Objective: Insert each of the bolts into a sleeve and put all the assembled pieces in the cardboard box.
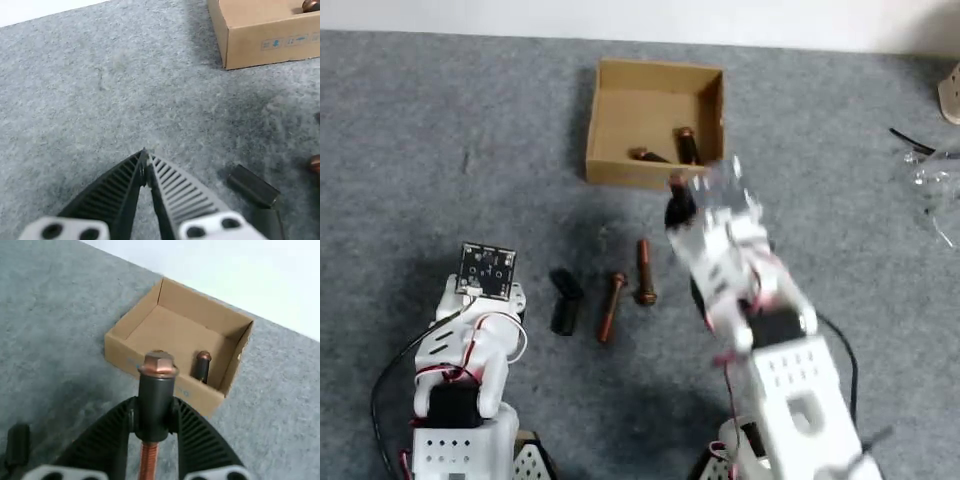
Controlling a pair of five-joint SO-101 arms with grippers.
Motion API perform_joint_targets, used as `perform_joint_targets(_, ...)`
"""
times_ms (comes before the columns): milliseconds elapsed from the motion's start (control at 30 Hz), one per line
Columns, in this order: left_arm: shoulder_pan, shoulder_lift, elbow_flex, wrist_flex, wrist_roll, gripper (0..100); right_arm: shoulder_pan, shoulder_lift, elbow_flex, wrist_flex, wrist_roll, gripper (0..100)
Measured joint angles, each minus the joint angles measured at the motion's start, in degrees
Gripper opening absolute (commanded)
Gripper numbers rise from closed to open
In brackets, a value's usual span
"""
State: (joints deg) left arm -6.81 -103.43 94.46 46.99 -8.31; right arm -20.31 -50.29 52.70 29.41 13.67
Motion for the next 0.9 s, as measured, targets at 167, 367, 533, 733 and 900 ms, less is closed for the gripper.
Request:
perform_joint_targets(167, 0.00, 0.00, 0.00, 0.00, 0.00, 1, 2.90, 21.89, -19.16, 0.00, -0.62, 0.5)
perform_joint_targets(367, 0.00, 0.00, 0.00, 0.00, 0.00, 1, 5.54, 41.76, -36.31, 0.00, -3.69, 0.5)
perform_joint_targets(533, 0.00, 0.00, 0.00, 0.00, 0.00, 1, 5.54, 53.45, -45.36, 0.00, -3.69, 0.5)
perform_joint_targets(733, 0.00, 0.00, 0.00, 0.00, 0.00, 1, 5.63, 63.56, -54.51, 0.00, -3.69, 0.7)
perform_joint_targets(900, 0.00, 0.00, 0.00, 0.00, 0.00, 1, 6.42, 70.59, -62.51, 4.13, -3.69, 0.9)
